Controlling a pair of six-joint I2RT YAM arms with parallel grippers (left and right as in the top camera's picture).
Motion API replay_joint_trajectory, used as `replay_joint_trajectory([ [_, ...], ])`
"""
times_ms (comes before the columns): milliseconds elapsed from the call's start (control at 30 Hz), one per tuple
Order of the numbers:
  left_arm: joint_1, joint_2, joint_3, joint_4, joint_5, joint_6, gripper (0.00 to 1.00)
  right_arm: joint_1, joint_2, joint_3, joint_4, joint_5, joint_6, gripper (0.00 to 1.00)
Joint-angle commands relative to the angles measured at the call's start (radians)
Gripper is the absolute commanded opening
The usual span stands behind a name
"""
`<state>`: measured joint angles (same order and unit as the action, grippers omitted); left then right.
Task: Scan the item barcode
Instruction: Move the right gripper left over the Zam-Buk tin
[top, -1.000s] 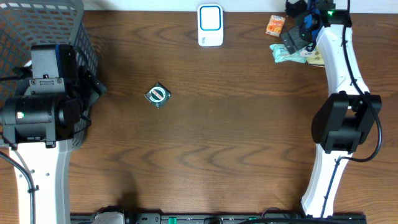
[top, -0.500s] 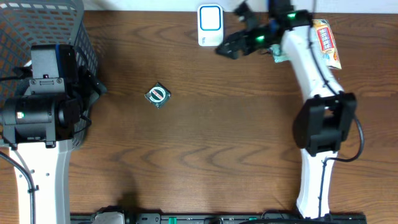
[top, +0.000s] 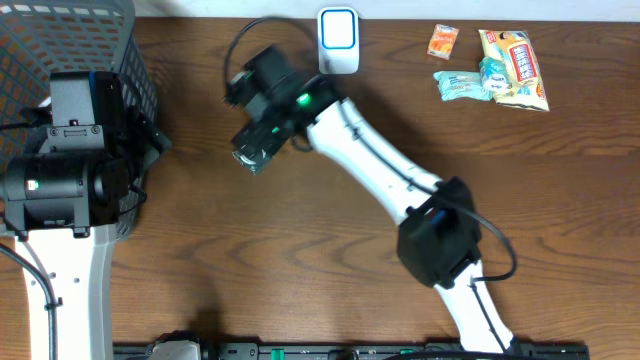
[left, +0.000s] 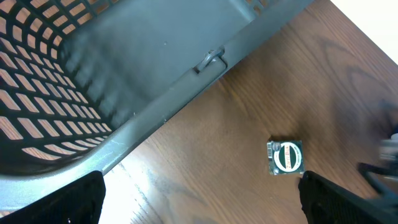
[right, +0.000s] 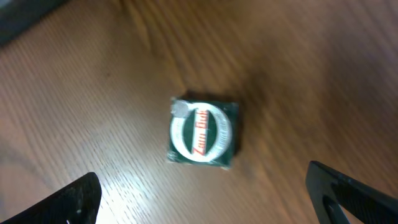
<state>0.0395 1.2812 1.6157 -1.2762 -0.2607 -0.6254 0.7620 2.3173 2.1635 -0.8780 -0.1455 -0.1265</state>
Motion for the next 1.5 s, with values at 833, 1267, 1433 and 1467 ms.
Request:
replay_joint_trajectory([
  [833, 0.007, 0.000, 0.006, -0.003, -0.010, -0.005, 0.98, 0.028, 0.221, -0.013, 0.025, 0.090, -0.095, 0.81],
  [1267, 0.007, 0.000, 0.006, -0.003, -0.010, -0.005, 0.98, -0.014, 0.188, -0.010, -0.043, 0.159, -0.043, 0.53],
  [1433, 0.007, 0.000, 0.006, -0.003, -0.010, -0.005, 0.98, -0.050, 0.145, -0.010, -0.189, 0.249, -0.072, 0.55],
  [1467, 0.007, 0.000, 0.006, -0.003, -0.010, -0.005, 0.98, -0.062, 0.136, -0.010, -0.231, 0.252, -0.114, 0.56],
])
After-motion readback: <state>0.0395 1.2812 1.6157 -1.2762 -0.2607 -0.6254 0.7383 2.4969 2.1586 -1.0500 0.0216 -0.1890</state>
